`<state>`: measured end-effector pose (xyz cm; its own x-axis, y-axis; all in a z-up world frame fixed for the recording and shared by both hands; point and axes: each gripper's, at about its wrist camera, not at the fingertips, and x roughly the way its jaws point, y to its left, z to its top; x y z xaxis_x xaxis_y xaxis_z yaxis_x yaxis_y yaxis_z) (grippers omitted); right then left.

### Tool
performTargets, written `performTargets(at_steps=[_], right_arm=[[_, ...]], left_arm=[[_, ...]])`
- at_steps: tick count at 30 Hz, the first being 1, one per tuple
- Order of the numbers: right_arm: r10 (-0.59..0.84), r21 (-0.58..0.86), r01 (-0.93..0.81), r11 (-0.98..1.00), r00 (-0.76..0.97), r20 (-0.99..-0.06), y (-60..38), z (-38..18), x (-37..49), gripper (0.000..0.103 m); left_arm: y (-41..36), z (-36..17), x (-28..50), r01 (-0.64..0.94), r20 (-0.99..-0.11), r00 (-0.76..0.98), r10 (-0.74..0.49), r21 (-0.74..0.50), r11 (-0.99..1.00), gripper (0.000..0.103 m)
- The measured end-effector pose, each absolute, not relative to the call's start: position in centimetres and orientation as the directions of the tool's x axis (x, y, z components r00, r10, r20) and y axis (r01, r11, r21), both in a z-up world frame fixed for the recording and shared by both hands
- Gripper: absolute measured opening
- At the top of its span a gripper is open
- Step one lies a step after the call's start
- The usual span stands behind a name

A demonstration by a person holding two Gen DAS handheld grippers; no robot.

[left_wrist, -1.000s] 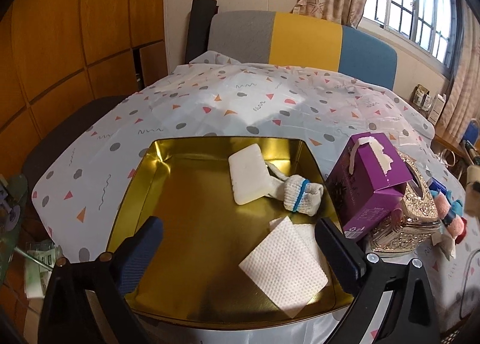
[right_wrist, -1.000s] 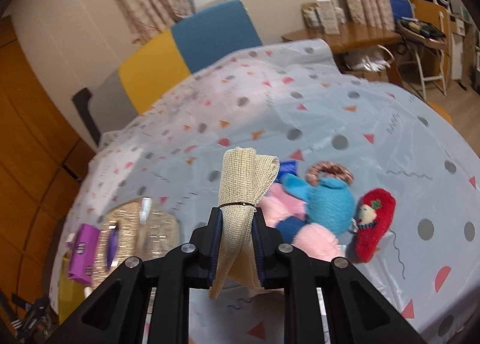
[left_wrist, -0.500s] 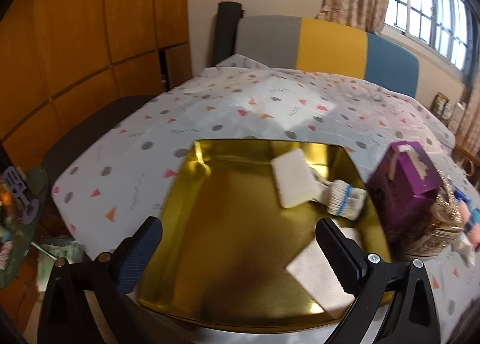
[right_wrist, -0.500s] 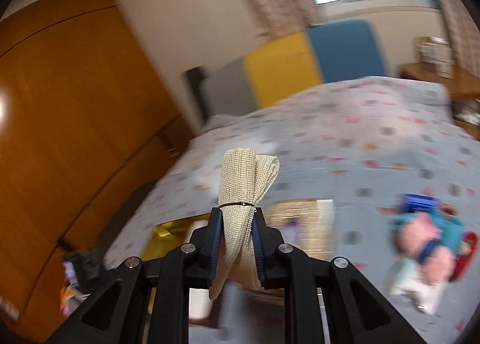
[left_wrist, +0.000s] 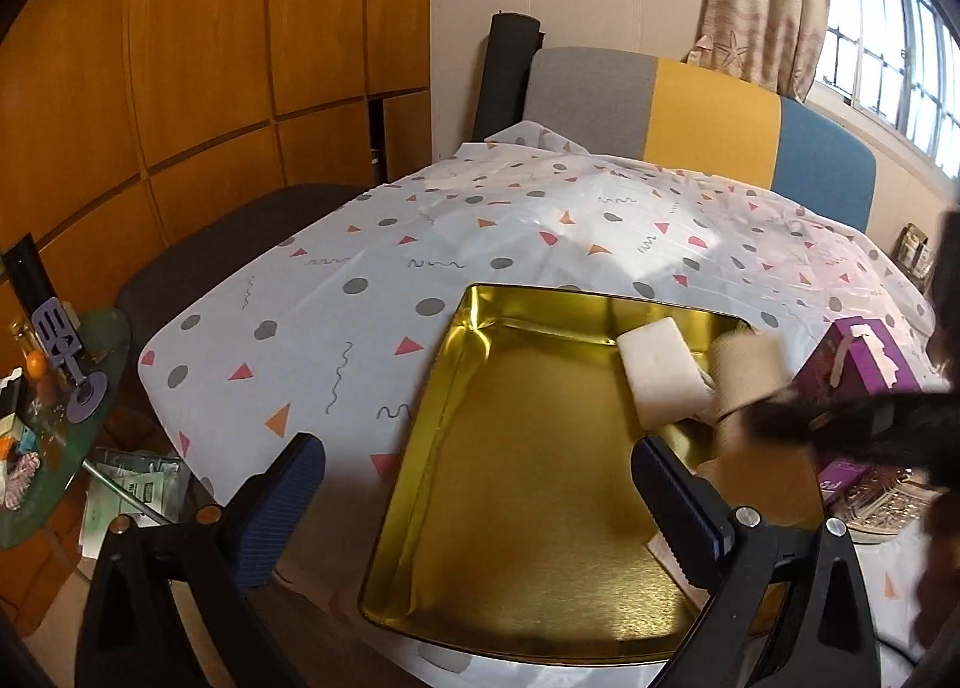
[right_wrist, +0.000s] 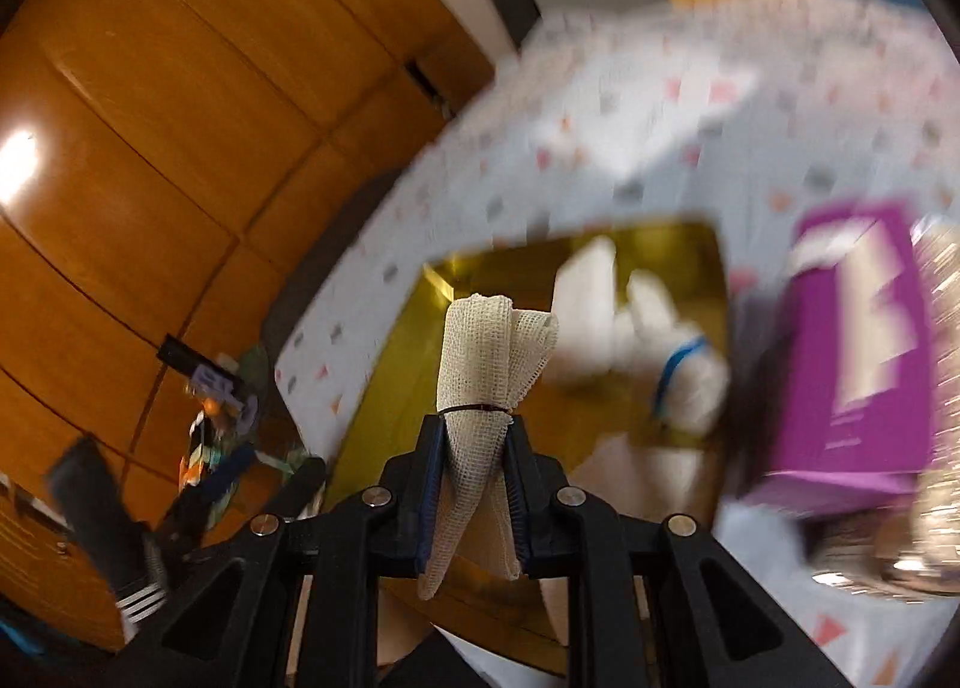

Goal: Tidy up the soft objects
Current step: 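Carry the beige rolled cloth into the gold tray and open the right tool, then move both tools back toward the pink towel and plush items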

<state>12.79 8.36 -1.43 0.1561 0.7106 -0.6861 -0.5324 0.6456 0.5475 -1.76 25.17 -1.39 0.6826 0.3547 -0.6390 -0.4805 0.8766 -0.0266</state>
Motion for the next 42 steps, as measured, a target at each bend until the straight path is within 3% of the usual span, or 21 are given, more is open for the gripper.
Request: performTargets(at_steps=[6,10,14,28,42], right_arm=[[0.576,0.436,-0.497,0.751,0.169,-0.800,10.9,-6.2,13.4,0.028],[0.536,0.390,-0.494,0.777,0.196,-0.821,10.6,-6.9,13.5,0.039],[0.537,0.370,-0.519,0.771,0.216,-0.816,10.3,-6.1,12.9,0.042],[0.500,0.141,-0.594,0.792,0.497,-0.709,6.6,0.8,7.2,0.047],[0.470,0.138,-0.497,0.857,0.641,-0.607,-1.2,3.9,5.6,0.047]], left_arm=[[25.4,-1.8,-1.8,-0.483,-0.643,0.676,0.360,-0.018,0.875,0.103],[25.4,-1.8,-1.9,-0.481,-0.647,0.678,0.350,-0.029,0.876,0.103],[24.9,-1.3,-2.1,-0.465,-0.633,0.693,0.344,-0.029,0.885,0.103],[22.9,0.4,-2.4,-0.415,-0.603,0.734,0.312,-0.035,0.909,0.103],[19.5,0.8,-1.8,-0.317,-0.604,0.755,0.253,0.000,0.948,0.103]])
